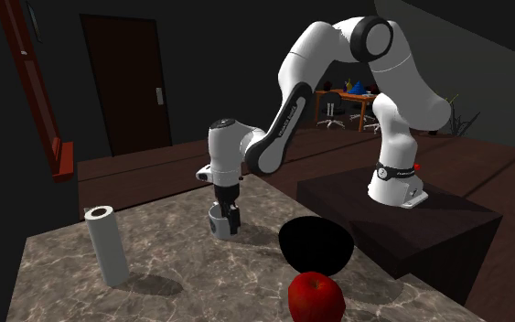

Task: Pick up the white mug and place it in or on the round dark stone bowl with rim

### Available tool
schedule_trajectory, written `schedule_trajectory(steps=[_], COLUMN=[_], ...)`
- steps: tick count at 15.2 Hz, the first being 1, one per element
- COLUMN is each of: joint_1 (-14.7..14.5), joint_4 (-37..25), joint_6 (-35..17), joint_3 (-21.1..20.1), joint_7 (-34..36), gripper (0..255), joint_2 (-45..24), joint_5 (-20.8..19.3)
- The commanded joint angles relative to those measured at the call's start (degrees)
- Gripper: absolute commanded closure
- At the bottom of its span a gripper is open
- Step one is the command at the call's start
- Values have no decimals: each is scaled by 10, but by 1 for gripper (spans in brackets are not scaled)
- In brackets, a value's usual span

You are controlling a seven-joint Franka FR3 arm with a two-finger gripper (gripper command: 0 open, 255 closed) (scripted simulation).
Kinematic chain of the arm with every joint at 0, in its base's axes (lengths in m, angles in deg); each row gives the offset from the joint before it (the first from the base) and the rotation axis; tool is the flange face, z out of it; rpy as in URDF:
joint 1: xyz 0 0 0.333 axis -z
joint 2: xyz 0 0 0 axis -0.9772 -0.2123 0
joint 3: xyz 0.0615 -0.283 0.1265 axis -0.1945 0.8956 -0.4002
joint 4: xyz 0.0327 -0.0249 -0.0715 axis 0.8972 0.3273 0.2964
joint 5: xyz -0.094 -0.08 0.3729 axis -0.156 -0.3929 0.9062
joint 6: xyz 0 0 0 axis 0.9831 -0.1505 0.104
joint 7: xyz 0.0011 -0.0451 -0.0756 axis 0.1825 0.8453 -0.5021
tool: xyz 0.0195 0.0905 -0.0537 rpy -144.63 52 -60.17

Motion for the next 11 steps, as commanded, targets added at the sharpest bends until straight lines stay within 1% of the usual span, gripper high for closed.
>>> schedule_trajectory(steps=[1,8,9,11], joint_1=[1,1,1,1], joint_4=[-4,-4,-4,-4], joint_6=[-7,-7,-7,-7], joint_3=[0,0,0,0], joint_7=[0,0,0,0], gripper=[0,0,255,255], joint_2=[-11,-11,-11,-11], joint_5=[0,0,0,0])
